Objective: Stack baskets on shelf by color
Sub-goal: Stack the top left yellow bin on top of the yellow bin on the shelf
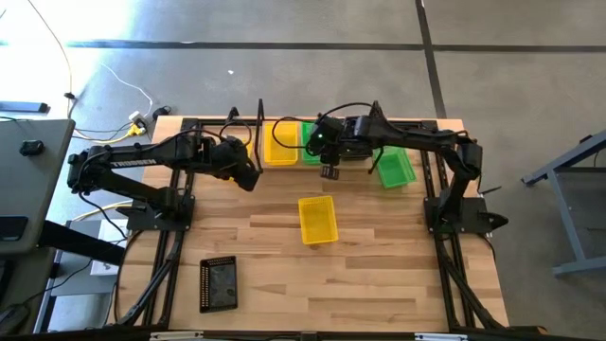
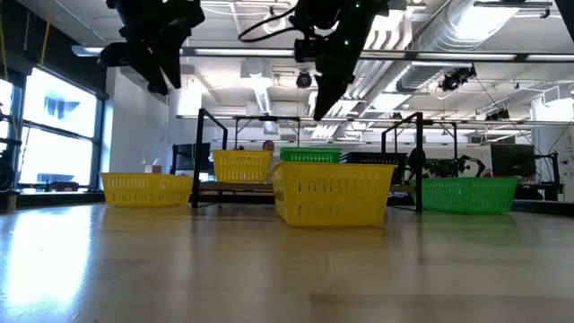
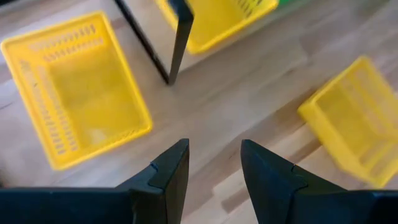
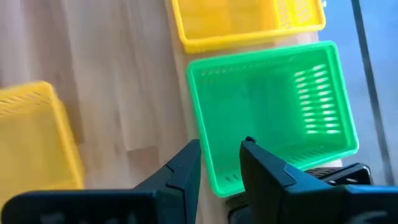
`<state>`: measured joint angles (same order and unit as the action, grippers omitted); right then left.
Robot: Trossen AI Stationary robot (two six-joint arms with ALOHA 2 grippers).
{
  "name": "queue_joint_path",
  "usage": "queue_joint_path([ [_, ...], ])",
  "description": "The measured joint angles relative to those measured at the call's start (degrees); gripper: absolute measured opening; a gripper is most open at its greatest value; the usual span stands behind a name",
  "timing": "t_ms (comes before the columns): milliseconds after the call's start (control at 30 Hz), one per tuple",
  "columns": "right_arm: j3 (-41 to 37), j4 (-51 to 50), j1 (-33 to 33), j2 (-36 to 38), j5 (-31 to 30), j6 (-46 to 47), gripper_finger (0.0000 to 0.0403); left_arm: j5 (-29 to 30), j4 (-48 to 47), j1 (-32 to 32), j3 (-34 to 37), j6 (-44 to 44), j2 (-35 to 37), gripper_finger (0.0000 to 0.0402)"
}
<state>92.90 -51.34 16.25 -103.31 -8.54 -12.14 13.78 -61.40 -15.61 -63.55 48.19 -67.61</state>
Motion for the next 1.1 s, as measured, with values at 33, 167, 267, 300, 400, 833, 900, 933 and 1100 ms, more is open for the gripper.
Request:
queue_joint_path([
  [33,-0.01,0.01,0.0,0.61,0.51,0.65,0.0096,-0.52,-0.91,0.16,0.0,-0.51,0.0,0.0135],
  [167,0.0,0.18,0.0,2.86,0.61,2.42,0.0096,-1.03,-3.35,1.18,0.0,-3.3,0.0,0.0135],
  [267,0.0,0.44,0.15,4.35,0.27,4.58,0.0096,-1.13,-4.75,2.01,0.0,-5.88,0.0,0.0135],
  [300,0.0,0.49,0.26,4.77,0.23,5.48,0.0096,-1.16,-5.46,2.32,0.0,-6.95,0.0,0.0135],
  [400,0.0,0.65,0.37,5.7,0.16,8.59,0.0096,-1.13,-7.88,3.3,0.0,-10.87,0.0,0.0135],
  [833,0.0,0.33,-0.16,7.5,1.45,20.71,0.0096,5.53,-10.87,11.26,8.37,-35.61,0.07,0.0135],
  [900,0.0,0.25,-0.38,7.5,1.86,21.41,0.0096,9.55,-10.71,12.38,10.24,-36.43,0.07,0.0135],
  [933,0.0,0.2,-0.53,7.5,2.19,21.82,0.0096,11.37,-10.59,12.93,11.1,-36.43,0.07,0.0135],
  [1100,0.0,0.21,-0.94,7.5,1.96,22.41,0.0096,16.59,-4.77,14.78,15.82,-37.49,0.07,0.0135],
])
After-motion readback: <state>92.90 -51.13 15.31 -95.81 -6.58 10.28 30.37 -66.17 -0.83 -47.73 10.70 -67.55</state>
